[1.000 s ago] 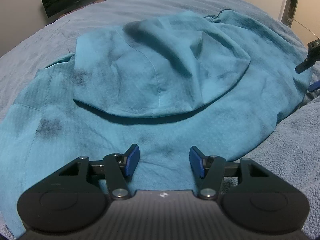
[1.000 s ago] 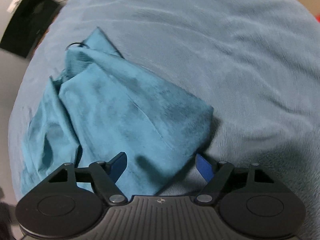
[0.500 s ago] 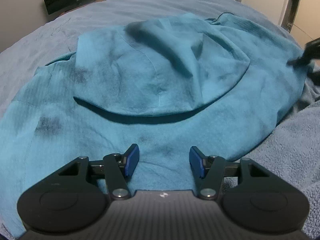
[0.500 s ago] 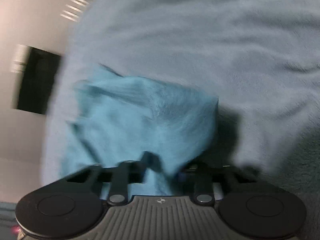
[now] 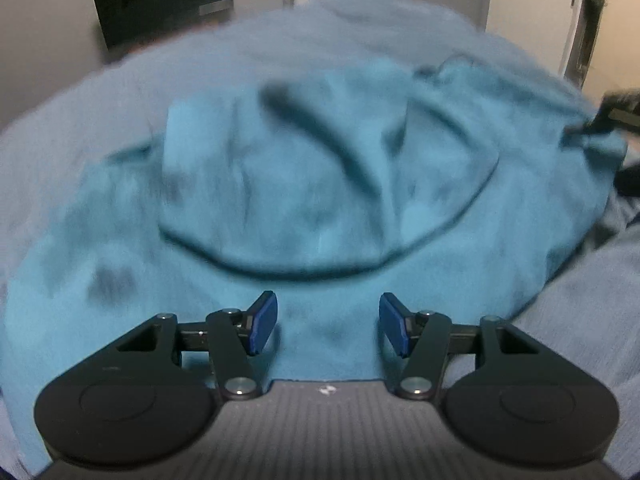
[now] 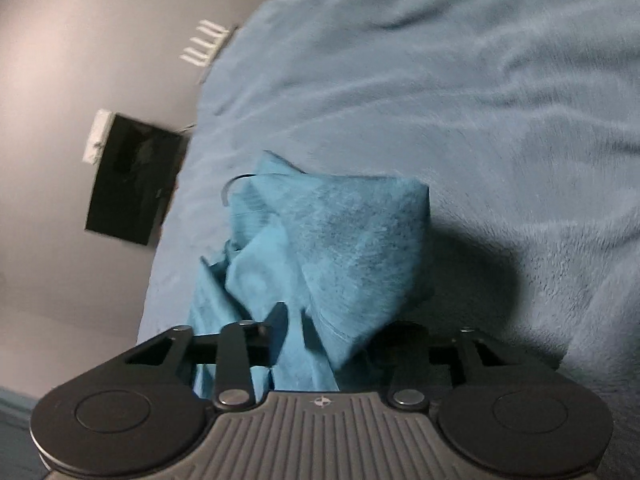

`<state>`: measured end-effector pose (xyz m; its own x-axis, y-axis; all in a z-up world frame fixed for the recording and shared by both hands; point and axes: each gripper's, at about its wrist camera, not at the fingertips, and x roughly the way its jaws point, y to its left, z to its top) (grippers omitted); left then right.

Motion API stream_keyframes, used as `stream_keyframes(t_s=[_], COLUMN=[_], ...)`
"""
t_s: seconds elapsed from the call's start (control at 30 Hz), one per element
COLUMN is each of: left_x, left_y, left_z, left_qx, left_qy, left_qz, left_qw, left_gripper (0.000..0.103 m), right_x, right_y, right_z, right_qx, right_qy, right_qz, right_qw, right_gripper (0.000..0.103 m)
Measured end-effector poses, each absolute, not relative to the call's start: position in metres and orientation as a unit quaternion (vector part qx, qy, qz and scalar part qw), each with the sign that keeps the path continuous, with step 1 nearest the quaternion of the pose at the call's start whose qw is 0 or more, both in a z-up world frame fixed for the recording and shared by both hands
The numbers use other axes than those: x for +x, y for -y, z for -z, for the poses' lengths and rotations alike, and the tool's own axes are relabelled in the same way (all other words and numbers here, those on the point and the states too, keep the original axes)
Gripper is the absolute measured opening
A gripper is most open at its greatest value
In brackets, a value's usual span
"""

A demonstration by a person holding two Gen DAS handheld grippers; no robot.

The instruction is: Fold large clothes

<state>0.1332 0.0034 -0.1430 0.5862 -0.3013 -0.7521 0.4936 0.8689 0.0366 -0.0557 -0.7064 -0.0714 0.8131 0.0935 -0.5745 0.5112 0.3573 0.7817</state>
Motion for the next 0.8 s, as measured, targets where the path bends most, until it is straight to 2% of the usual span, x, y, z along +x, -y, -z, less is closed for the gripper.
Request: stream_keyframes(t_s=[0.03, 0.2, 0.27, 0.33, 0.5, 0.6, 0.7, 0.8], left_x=[0.135, 0.155, 0.163, 0.164, 0.146, 0.140, 0.137, 0.143], left_y=[0.000, 0.035, 0.049, 0.062, 0.083, 0.090, 0.093, 0.085], left_z=[0.138, 0.131, 0.144, 0.163, 0.197, 0.207, 0.211, 0.206], left_qx=[0.118, 0.118, 0.134, 0.168, 0.254, 0.284, 0.299, 0.272], left_qy=[-0.386, -0.357, -0.374, -0.394, -0.368, -0.354, -0.346, -0.354], left_qz=[0.227, 0.204, 0.198, 0.197, 0.188, 0.189, 0.189, 0.201], left_qw=[0.886, 0.904, 0.896, 0.882, 0.875, 0.871, 0.869, 0.872], left_gripper=[0.055, 0.055, 0.055, 0.055, 0.054, 0.050, 0.049, 0.049], right_x=[-0.058, -0.055, -0.057, -0.060, -0.059, -0.064, -0.069, -0.072], right_y=[0.709, 0.711, 0.712, 0.703, 0.660, 0.617, 0.567, 0.524], right_z=[0.078, 0.099, 0.099, 0.096, 0.058, 0.033, 0.012, -0.003], right_qx=[0.560, 0.585, 0.569, 0.544, 0.399, 0.283, 0.176, 0.099], right_qy=[-0.274, -0.265, -0.260, -0.252, -0.214, -0.195, -0.177, -0.166], right_qz=[0.139, 0.149, 0.138, 0.128, 0.051, 0.001, -0.052, -0.101], right_qw=[0.770, 0.752, 0.768, 0.790, 0.890, 0.939, 0.967, 0.976], right_gripper=[0.052, 0.050, 0.042, 0.026, 0.015, 0.014, 0.014, 0.014])
